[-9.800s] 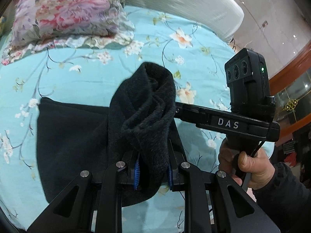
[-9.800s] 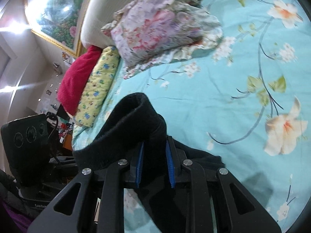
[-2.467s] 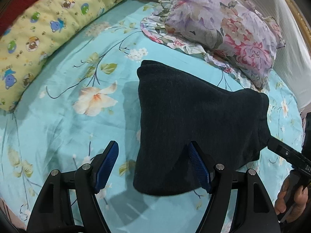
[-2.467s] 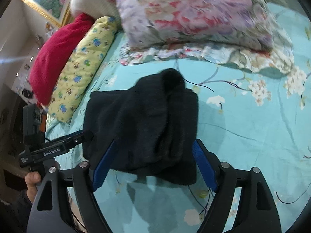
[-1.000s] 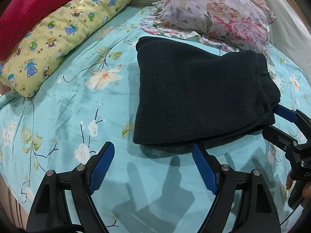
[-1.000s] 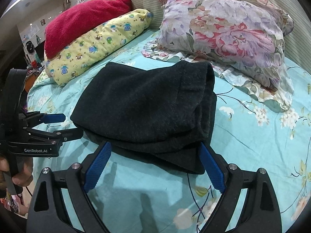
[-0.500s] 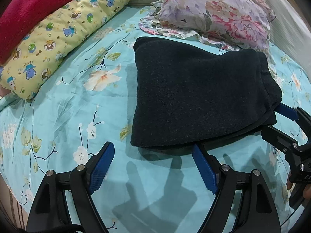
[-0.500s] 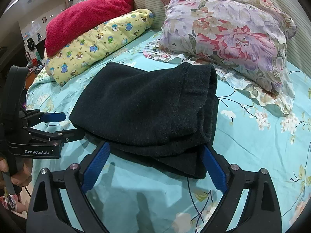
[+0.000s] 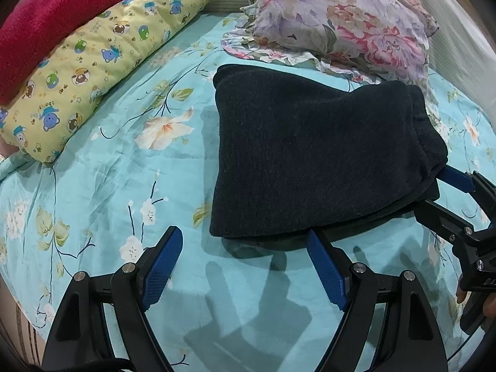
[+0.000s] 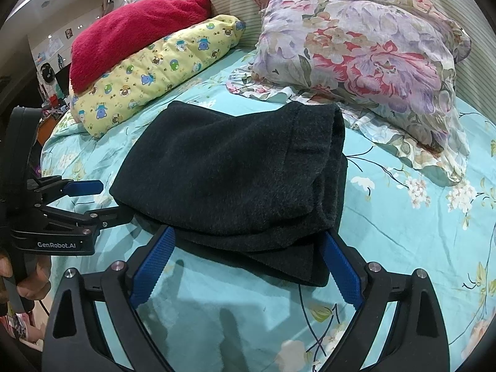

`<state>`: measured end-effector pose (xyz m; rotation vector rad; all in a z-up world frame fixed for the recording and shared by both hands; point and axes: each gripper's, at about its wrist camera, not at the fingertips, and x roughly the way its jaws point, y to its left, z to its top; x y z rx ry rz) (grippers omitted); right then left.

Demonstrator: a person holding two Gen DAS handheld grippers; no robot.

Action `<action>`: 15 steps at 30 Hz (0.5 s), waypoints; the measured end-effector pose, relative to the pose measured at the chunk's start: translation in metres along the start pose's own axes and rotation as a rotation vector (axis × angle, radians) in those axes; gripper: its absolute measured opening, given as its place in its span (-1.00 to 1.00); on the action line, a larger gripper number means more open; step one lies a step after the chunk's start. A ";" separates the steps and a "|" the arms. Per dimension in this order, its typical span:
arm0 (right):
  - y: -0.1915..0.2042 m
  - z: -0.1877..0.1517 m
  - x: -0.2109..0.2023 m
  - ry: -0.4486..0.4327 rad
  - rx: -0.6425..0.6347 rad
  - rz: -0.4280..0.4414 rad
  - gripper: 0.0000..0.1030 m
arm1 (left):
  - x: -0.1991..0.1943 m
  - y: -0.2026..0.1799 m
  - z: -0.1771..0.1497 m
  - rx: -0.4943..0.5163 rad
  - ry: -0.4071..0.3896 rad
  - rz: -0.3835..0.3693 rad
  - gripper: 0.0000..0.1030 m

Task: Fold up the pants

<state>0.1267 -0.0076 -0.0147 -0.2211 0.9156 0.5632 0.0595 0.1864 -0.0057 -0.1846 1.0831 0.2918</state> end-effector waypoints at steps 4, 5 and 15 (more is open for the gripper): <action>-0.001 0.001 -0.001 -0.004 0.006 0.002 0.81 | -0.004 -0.001 0.001 -0.001 -0.006 0.002 0.60; 0.000 0.001 -0.001 -0.005 0.007 0.001 0.81 | -0.004 -0.001 0.001 0.001 -0.007 0.003 0.60; 0.002 0.002 -0.008 -0.021 0.011 -0.002 0.82 | -0.008 -0.002 0.005 0.007 -0.024 0.015 0.60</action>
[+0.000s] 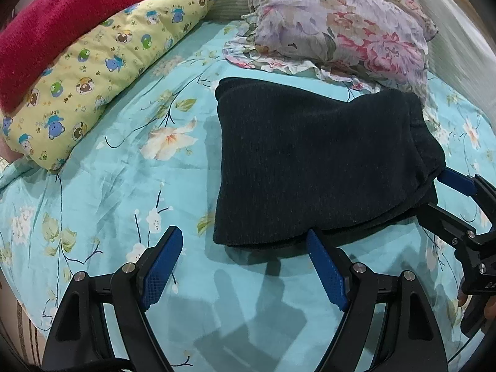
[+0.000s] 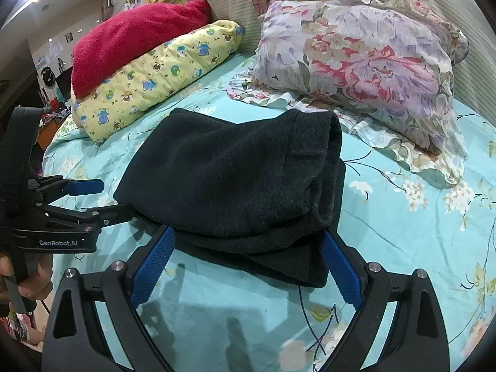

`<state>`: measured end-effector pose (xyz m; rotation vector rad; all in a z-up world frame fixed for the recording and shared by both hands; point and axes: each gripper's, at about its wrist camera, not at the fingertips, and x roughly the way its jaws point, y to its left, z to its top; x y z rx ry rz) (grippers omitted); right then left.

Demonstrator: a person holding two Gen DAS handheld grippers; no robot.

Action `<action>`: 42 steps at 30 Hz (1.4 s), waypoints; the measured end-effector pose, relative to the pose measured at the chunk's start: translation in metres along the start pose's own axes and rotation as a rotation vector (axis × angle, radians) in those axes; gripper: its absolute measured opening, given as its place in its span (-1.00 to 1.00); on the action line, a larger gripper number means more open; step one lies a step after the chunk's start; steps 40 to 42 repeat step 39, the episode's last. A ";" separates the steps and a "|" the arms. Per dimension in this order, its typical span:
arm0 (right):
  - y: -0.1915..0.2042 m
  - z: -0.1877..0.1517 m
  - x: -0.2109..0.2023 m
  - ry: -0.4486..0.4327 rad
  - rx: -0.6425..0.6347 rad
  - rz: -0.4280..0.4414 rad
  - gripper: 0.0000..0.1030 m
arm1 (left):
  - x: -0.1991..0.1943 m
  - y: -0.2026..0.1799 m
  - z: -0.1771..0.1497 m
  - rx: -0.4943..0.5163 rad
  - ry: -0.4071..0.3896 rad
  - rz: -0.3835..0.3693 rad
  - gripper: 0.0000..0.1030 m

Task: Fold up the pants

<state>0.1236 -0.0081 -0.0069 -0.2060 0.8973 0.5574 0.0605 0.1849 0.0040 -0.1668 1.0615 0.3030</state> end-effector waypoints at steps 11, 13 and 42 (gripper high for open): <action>-0.001 0.004 -0.005 -0.018 0.009 -0.007 0.82 | -0.003 -0.001 0.004 0.007 -0.014 0.008 0.60; -0.001 0.005 -0.004 -0.017 0.009 -0.008 0.82 | -0.003 -0.001 0.004 0.008 -0.014 0.009 0.60; -0.004 0.012 -0.008 -0.035 0.044 -0.015 0.82 | -0.002 -0.004 0.019 -0.014 -0.010 -0.003 0.60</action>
